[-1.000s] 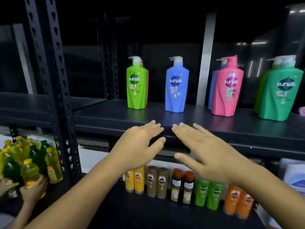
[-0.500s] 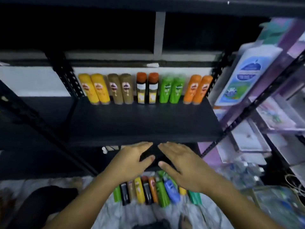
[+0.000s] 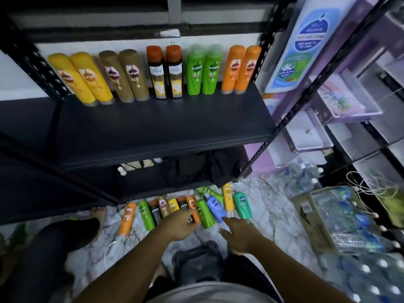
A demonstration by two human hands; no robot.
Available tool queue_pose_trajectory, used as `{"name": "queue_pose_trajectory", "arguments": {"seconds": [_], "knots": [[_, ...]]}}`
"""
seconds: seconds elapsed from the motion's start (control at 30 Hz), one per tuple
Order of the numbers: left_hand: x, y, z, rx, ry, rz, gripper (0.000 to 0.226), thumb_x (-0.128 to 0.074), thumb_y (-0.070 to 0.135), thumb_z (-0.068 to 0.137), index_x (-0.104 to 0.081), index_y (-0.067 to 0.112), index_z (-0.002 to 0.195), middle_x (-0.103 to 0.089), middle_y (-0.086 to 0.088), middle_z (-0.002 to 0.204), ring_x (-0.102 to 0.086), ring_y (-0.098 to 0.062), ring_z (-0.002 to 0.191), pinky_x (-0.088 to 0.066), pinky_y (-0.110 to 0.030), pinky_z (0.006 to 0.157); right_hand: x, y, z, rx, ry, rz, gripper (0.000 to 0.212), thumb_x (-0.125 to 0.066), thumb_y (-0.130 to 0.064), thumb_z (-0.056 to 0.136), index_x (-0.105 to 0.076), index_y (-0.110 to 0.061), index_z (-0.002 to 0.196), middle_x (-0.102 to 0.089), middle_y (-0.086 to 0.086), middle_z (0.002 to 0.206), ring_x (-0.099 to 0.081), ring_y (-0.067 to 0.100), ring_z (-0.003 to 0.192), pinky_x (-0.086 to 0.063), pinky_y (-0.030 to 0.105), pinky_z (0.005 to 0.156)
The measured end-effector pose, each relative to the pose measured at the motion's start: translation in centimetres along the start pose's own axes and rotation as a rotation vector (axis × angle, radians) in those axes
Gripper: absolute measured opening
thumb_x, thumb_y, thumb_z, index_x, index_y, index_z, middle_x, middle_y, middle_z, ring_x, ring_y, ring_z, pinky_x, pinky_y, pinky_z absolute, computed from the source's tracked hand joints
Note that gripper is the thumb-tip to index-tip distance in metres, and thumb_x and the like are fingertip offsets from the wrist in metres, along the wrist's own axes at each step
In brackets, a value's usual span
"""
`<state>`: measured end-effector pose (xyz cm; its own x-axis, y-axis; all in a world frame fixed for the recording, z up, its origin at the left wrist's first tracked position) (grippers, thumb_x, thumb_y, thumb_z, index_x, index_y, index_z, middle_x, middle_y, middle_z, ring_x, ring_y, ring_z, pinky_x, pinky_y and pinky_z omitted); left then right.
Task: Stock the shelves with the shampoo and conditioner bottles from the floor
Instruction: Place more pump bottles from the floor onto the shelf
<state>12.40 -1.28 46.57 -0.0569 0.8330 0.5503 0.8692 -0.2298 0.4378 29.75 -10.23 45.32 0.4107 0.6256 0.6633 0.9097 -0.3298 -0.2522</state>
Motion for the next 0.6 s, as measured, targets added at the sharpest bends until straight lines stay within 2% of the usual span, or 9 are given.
{"name": "queue_pose_trajectory", "arguments": {"seconds": [0.1,0.27,0.37,0.4,0.5,0.6], "knots": [[-0.8,-0.2,0.2,0.003,-0.009,-0.018,0.067,-0.049,0.049,0.104,-0.031,0.015,0.158,-0.042,-0.012,0.156,-0.044,-0.03,0.14,-0.039,-0.032,0.101,-1.3,1.2,0.1,-0.036,-0.009,0.017,0.064,-0.036,-0.058,0.102,-0.027,-0.029,0.158,-0.044,0.004,0.153,-0.044,0.033,0.135,-0.038,0.046,0.109],[-2.4,-0.2,0.7,-0.012,-0.027,-0.037,0.064,-0.048,0.043,0.105,-0.029,0.013,0.159,-0.035,-0.01,0.161,-0.039,-0.028,0.144,-0.036,-0.031,0.108,-2.3,3.0,0.3,-0.071,0.013,0.084,0.063,-0.036,-0.056,0.101,-0.025,-0.033,0.158,-0.047,0.005,0.151,-0.044,0.032,0.136,-0.038,0.047,0.109],[-3.5,0.0,1.6,-0.012,-0.039,-0.047,0.057,-0.048,0.041,0.105,-0.039,0.008,0.151,-0.041,-0.016,0.154,-0.044,-0.03,0.137,-0.037,-0.032,0.095,-2.6,4.1,0.6,-0.088,0.042,0.097,0.061,-0.037,-0.054,0.102,-0.027,-0.03,0.158,-0.048,0.006,0.15,-0.043,0.032,0.136,-0.039,0.046,0.109],[-3.8,0.1,1.9,-0.011,-0.041,-0.053,0.058,-0.048,0.041,0.105,-0.038,0.01,0.152,-0.04,-0.015,0.155,-0.044,-0.029,0.138,-0.036,-0.031,0.095,-2.6,4.5,0.9,-0.087,0.049,0.095,0.061,-0.037,-0.054,0.102,-0.027,-0.03,0.157,-0.049,0.006,0.149,-0.044,0.032,0.136,-0.039,0.046,0.108],[-4.2,0.5,3.3,-0.005,-0.023,-0.072,0.063,-0.049,0.044,0.104,-0.03,0.018,0.158,-0.035,-0.008,0.16,-0.039,-0.025,0.143,-0.036,-0.031,0.108,-2.9,5.9,2.3,-0.069,0.027,0.092,0.061,-0.037,-0.054,0.103,-0.028,-0.029,0.157,-0.052,0.007,0.145,-0.047,0.032,0.132,-0.041,0.045,0.107],[-4.5,0.5,5.0,0.072,0.022,-0.145,0.069,-0.051,0.047,0.103,-0.027,0.018,0.16,-0.032,-0.006,0.163,-0.036,-0.023,0.146,-0.035,-0.032,0.114,-3.5,7.6,4.4,-0.043,-0.028,0.135,0.061,-0.039,-0.055,0.102,-0.029,-0.031,0.157,-0.053,0.008,0.143,-0.047,0.031,0.132,-0.04,0.045,0.108]]}}
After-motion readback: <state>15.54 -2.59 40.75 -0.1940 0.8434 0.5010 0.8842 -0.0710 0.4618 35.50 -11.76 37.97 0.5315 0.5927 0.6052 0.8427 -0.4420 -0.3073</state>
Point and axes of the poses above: each hand's wrist, its own z-axis towards the middle knuckle, its own x-axis out of the back of the hand, y = z × x, the point moved 9 cm from there along z, towards the middle knuckle
